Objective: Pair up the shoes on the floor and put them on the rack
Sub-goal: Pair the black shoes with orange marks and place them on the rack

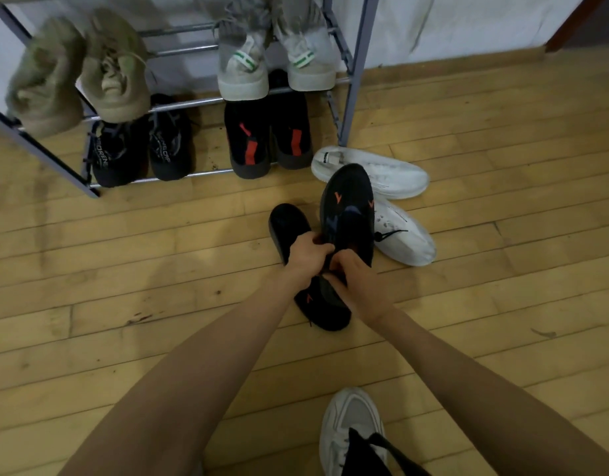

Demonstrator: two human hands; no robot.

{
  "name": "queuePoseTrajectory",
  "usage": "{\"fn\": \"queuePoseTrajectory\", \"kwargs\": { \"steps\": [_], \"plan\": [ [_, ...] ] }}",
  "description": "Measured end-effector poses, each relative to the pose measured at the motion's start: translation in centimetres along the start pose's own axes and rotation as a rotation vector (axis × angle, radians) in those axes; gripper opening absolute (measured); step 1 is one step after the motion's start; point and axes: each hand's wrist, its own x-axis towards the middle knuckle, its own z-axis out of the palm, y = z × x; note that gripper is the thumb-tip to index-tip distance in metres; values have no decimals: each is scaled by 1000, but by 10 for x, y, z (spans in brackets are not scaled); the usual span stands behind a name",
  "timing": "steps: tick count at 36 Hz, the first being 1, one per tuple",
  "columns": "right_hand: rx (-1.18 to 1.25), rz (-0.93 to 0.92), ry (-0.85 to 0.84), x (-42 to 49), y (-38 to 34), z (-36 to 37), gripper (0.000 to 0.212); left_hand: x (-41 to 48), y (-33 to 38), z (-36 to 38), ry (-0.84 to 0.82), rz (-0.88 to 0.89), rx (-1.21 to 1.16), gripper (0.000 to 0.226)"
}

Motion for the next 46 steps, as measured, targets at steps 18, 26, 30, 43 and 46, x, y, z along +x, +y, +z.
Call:
{"fn": "queuePoseTrajectory", "kwargs": {
  "steps": [18,26,30,43,46],
  "plan": [
    [-260,147,-132,7,-5,41,75,-30,-83,-107,392,-91,-95,27],
    [-355,376,-380,8,-3,55,128,-29,-101,-118,441,-176,-104,28],
    [-334,448,-457,19,-14,59,131,-30,-107,-119,431,-240,-139,12],
    [-933,-90,-524,38,11,-3,119,-21,-121,-144,504,-148,147,32],
    [-911,-204,-575,39,13,-2,116,-19,-120,-145,527,-115,346,33]
  ]
}}
